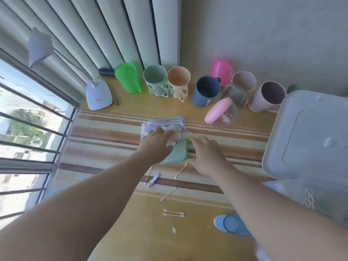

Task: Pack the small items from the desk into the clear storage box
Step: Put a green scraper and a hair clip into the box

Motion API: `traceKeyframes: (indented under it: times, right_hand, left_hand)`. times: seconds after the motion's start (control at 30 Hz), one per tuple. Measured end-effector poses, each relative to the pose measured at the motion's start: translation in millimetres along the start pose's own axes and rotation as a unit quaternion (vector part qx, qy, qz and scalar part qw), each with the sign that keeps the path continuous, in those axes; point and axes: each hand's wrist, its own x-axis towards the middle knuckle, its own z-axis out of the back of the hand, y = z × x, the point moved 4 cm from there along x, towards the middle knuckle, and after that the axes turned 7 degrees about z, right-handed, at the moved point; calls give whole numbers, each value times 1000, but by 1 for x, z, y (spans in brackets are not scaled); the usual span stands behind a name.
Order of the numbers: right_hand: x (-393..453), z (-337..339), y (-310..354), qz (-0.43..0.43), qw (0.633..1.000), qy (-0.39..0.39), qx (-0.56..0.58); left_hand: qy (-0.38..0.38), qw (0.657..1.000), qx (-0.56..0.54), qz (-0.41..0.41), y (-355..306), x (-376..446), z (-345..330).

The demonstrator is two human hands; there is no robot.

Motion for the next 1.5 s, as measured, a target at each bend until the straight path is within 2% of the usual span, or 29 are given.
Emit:
traceKeyframes:
  times: [0.13, 0.23, 0.3, 0.43, 0.63, 0.73, 0.8, 0.93, 1.03, 1.13, 1.27, 1.4, 1.5]
  right_hand:
    - [4, -22, -1, -5, 999, -8, 31]
    - [-4, -27, 5, -34, 998, -28, -43]
    - [-8, -29, 8, -47, 998, -20, -45]
    - [-21, -23, 9, -16, 999, -6, 38]
    - [-69, 15, 6, 97, 990, -98, 39]
    - [-100, 35, -4, 89, 988, -121, 35]
    - [-127, 48, -17, 51, 982, -159, 91]
    - [-186, 75, -39, 23, 934, -241, 261]
    - [-251, 99, -64, 43, 927, -260, 268]
    - [-319, 116, -106, 48, 930, -293, 216]
    - [-410, 106, -207, -19, 915, -344, 210]
    - [-478, 48, -311, -146, 938, -243, 198]
    - [-494, 5, -344, -173, 953, -159, 192]
  left_hand:
    - [13, 999, 24, -20, 5, -5, -18]
    - [10, 999, -24, -21, 21, -18, -22]
    - [9, 999, -30, -23, 28, -32, -23]
    - [-7, 998, -62, -26, 35, -60, -19]
    - [-66, 985, -158, -22, 27, -103, 2]
    - [-109, 974, -195, -33, 6, -121, 20]
    - [-139, 969, -192, -70, -17, -135, 33]
    - [-161, 963, -173, -133, -73, -163, 61]
    - [-183, 954, -168, -169, -132, -189, 85]
    - [-200, 938, -177, -223, -199, -226, 97]
    - [-153, 930, -203, -267, -279, -270, 73]
    - [-91, 937, -157, -298, -339, -295, 15]
    - [-48, 946, -134, -291, -361, -305, -32]
